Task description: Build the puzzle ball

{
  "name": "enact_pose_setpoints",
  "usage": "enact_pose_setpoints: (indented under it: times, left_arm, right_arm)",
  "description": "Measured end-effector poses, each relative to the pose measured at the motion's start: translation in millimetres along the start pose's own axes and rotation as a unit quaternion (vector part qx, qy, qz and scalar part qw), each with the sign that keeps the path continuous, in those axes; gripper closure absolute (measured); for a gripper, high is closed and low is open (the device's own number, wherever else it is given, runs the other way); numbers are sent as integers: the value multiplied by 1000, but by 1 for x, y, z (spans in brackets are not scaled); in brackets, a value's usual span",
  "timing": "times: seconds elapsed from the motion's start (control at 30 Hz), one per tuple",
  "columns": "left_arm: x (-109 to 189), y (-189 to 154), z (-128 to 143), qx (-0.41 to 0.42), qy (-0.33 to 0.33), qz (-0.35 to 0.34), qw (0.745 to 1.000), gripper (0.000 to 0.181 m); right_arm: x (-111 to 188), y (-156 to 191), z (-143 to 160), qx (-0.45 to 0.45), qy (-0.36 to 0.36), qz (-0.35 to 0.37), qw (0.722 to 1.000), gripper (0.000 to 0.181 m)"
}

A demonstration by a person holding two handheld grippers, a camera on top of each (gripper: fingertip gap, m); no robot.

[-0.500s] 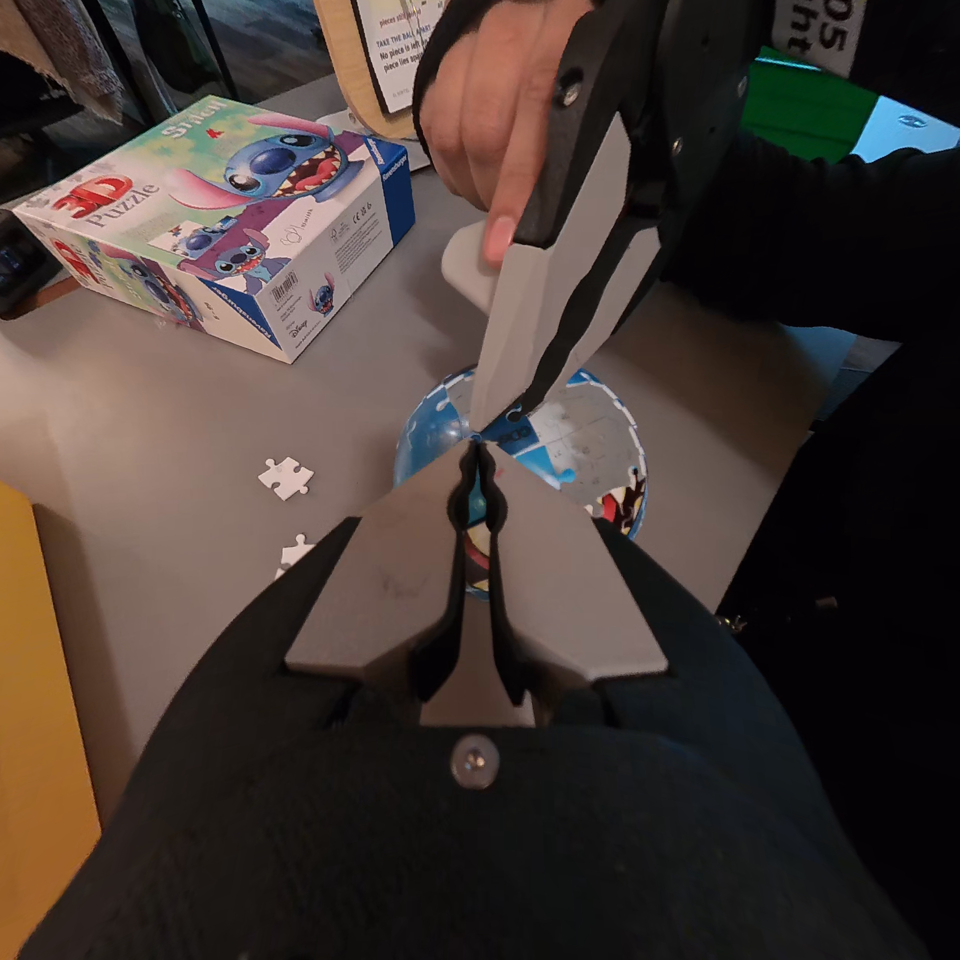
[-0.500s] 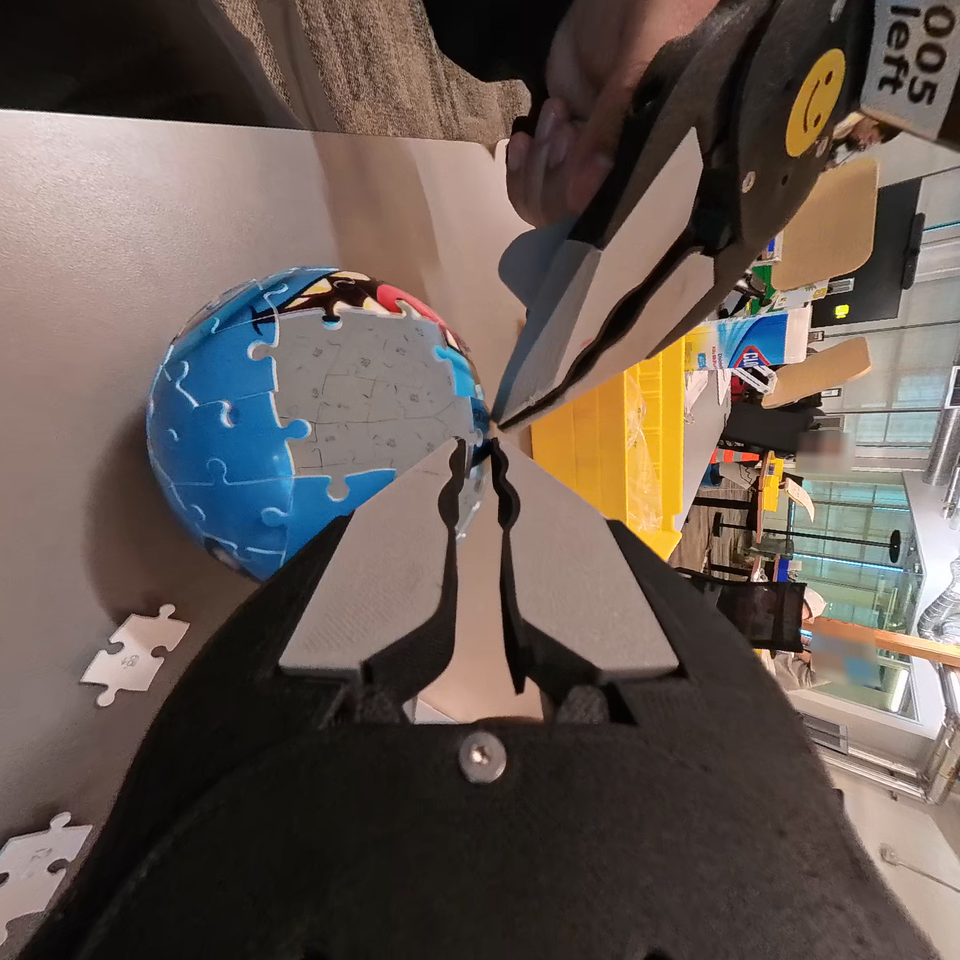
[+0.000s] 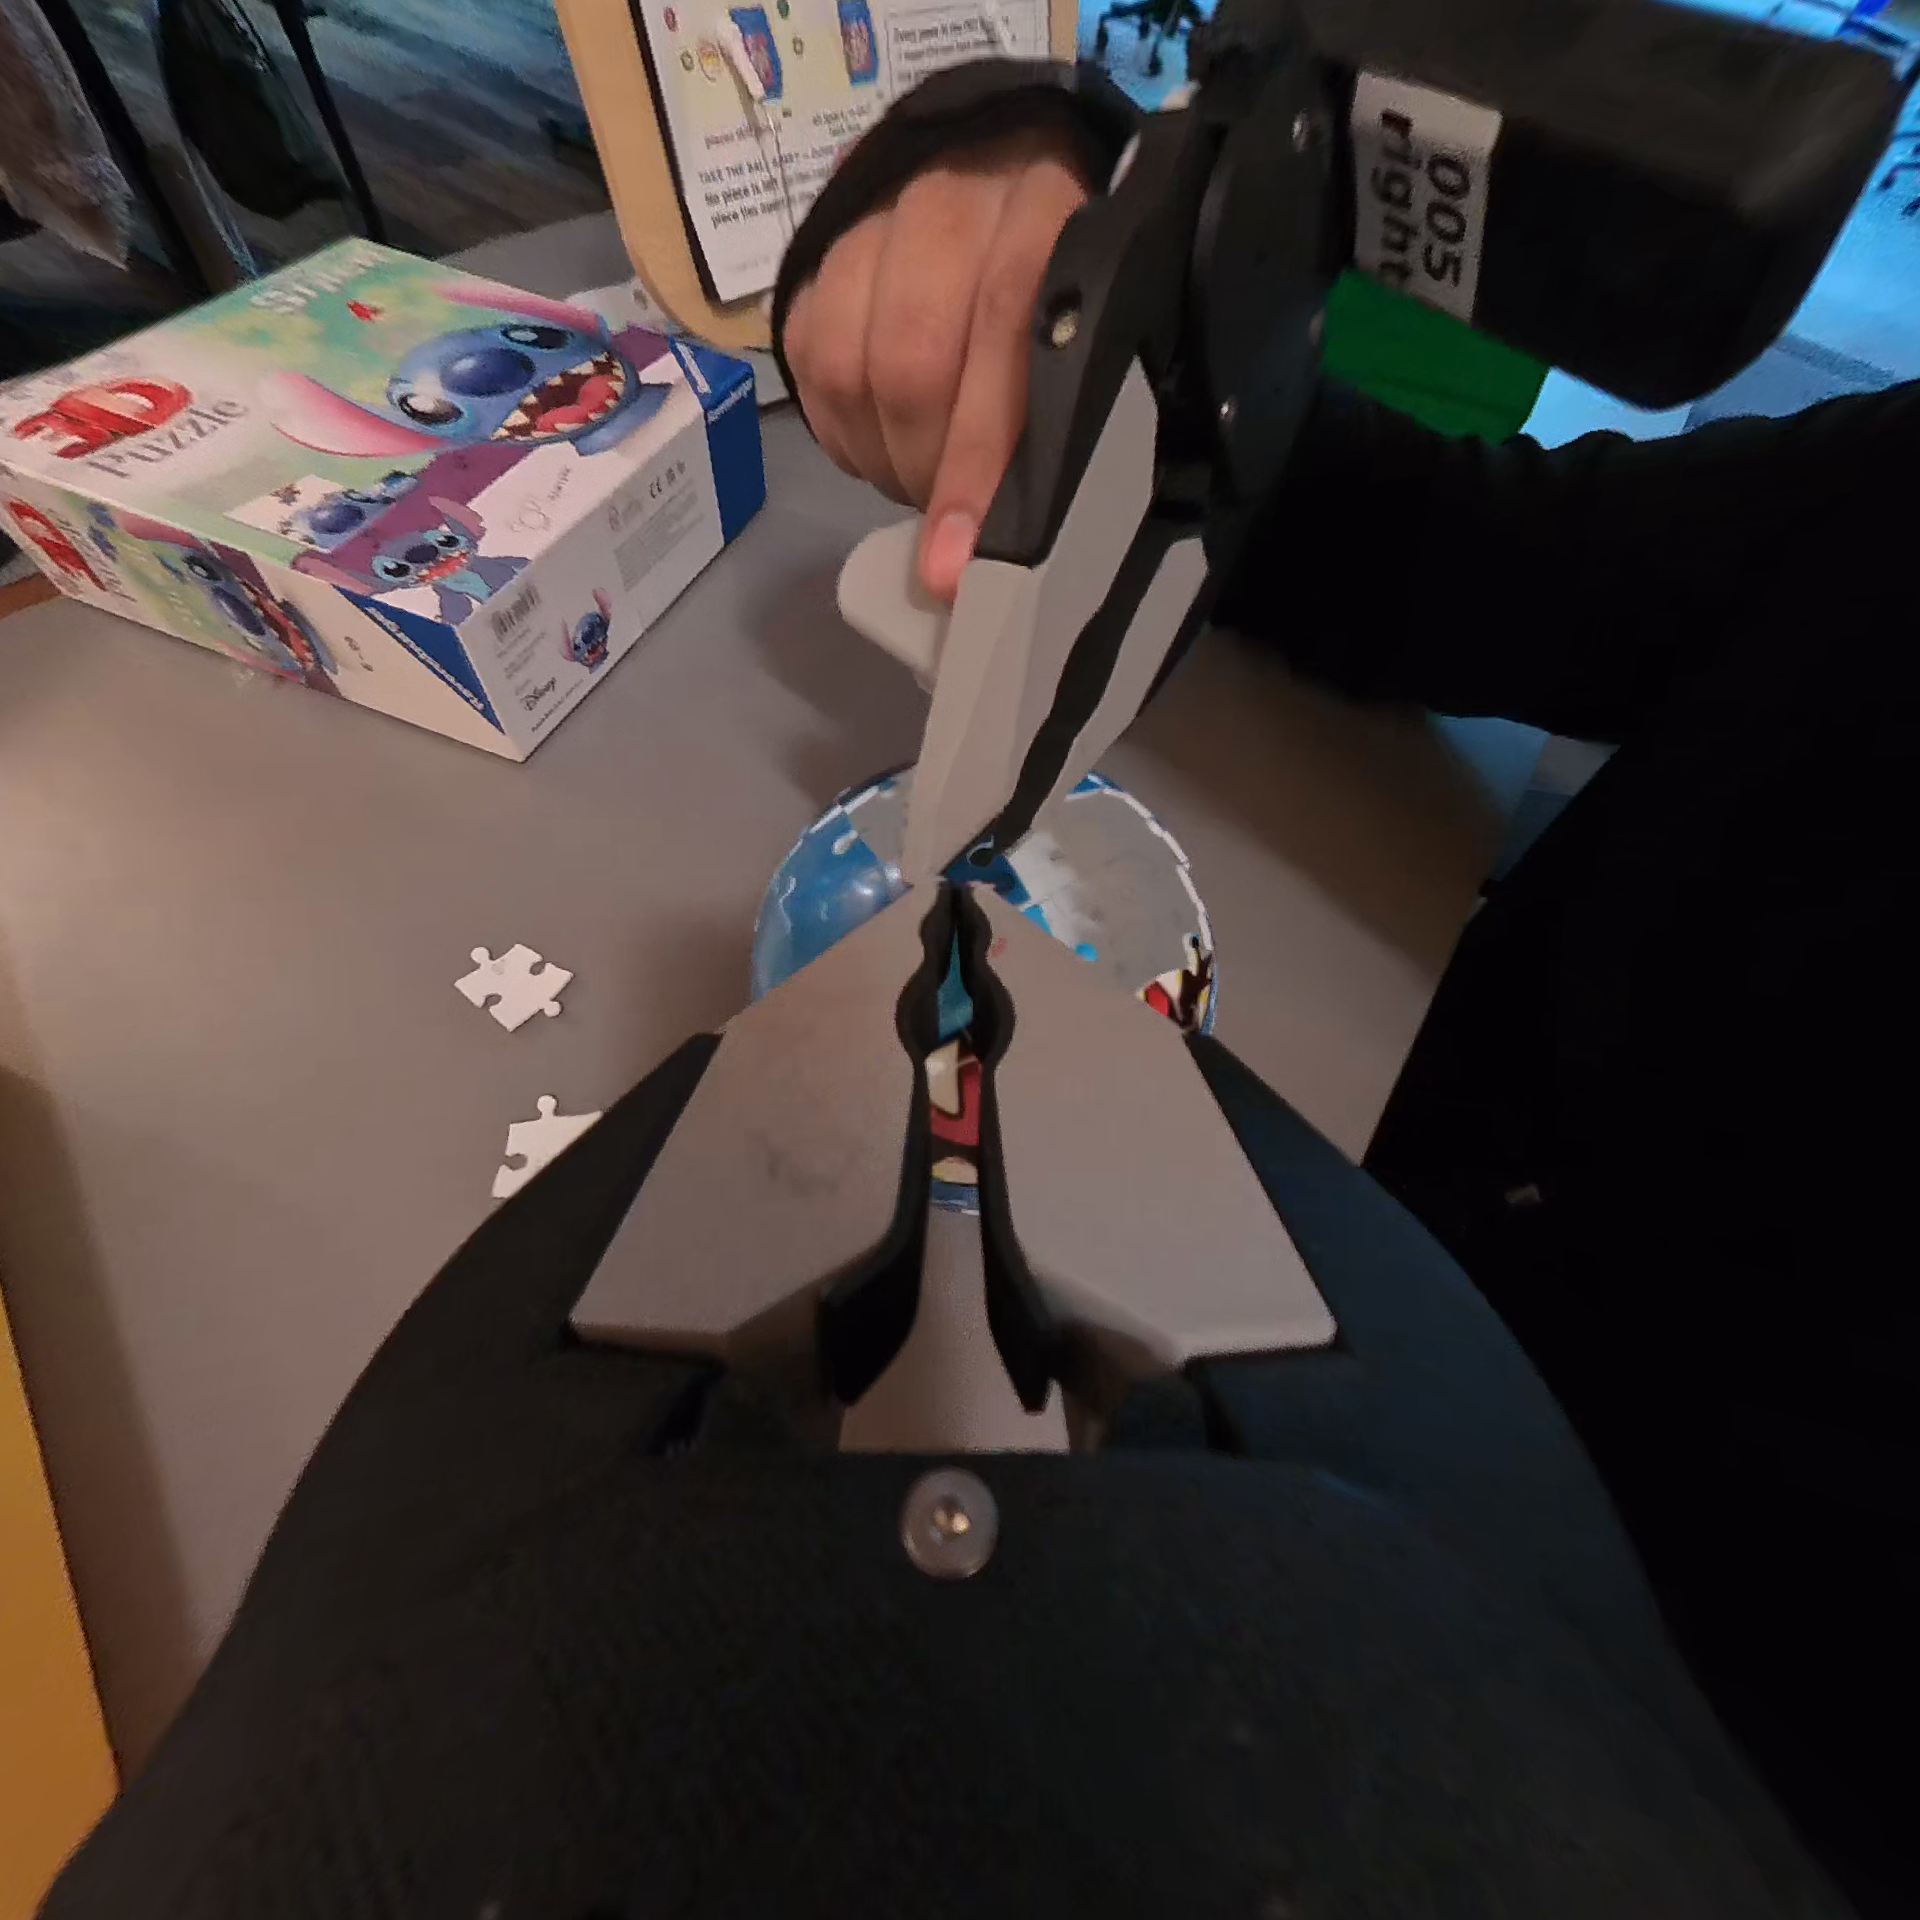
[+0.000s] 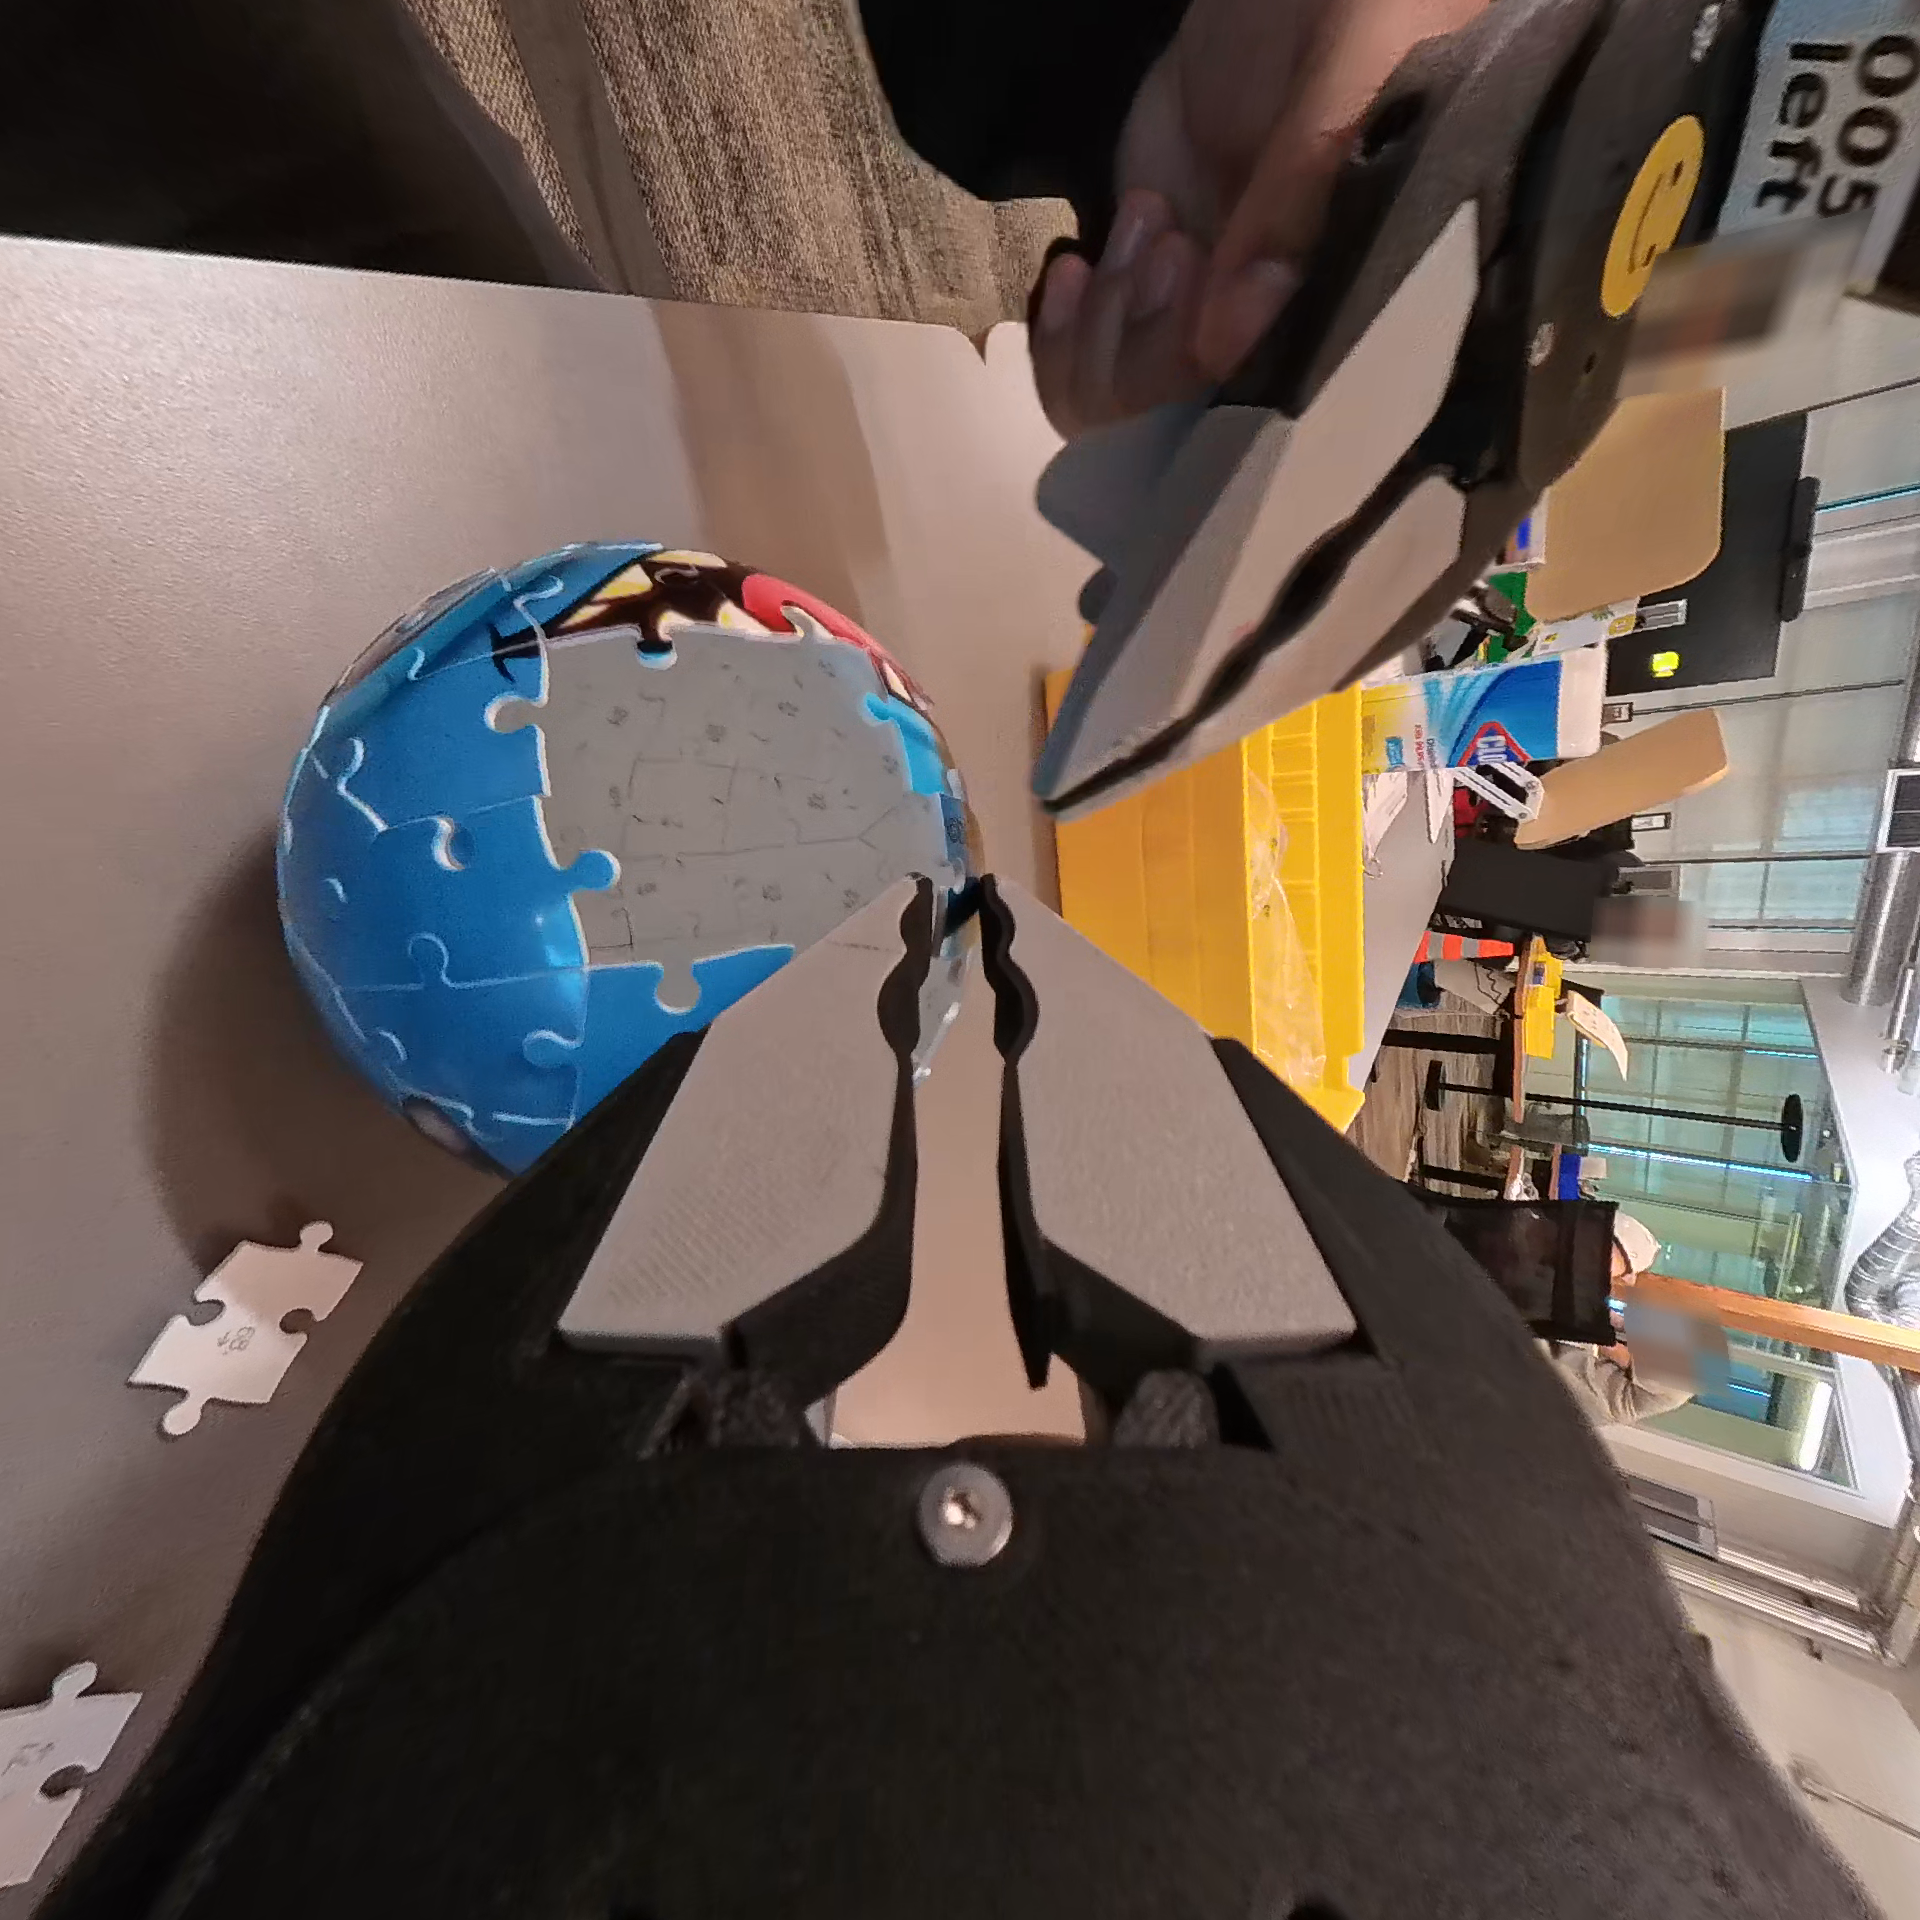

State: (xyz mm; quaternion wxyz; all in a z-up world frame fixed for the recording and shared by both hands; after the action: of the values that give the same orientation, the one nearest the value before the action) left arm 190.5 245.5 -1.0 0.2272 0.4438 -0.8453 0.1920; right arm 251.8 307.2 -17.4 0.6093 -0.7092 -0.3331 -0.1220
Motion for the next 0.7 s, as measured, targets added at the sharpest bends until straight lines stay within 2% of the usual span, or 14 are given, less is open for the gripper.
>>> enact_pose_setpoints:
  times: [0.13,0.3,0.43,0.57,0.7]
  left_arm:
    - [-9,-2,10,8,40,19,999,181]
    - [-4,1,7,13,22,14,1000,181]
    - [-11,-3,12,9,43,25,999,181]
    - [-6,-2,6,7,27,19,999,181]
    - [-13,-3,10,10,42,28,999,181]
  right_arm:
    - [0,0,-1,9,7,5,1000,176]
    - [0,1,0,14,-1,10,1000,176]
    - [1,1,0,17,-2,12,1000,177]
    - [0,2,-1,21,-3,16,1000,177]
    - [1,3,0,20,1,19,1000,177]
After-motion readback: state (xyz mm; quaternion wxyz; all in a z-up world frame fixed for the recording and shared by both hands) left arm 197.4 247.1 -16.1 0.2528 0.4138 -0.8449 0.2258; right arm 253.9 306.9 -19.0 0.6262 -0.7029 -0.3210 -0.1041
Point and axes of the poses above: each gripper's, where its closed fingertips meet, x back along the fingers, z out of its underside, y = z × x across the jaws, the point moved 5 cm from there along x, back along the fingers, and after that the axes turned 8 degrees about y, right-handed, at the moved point
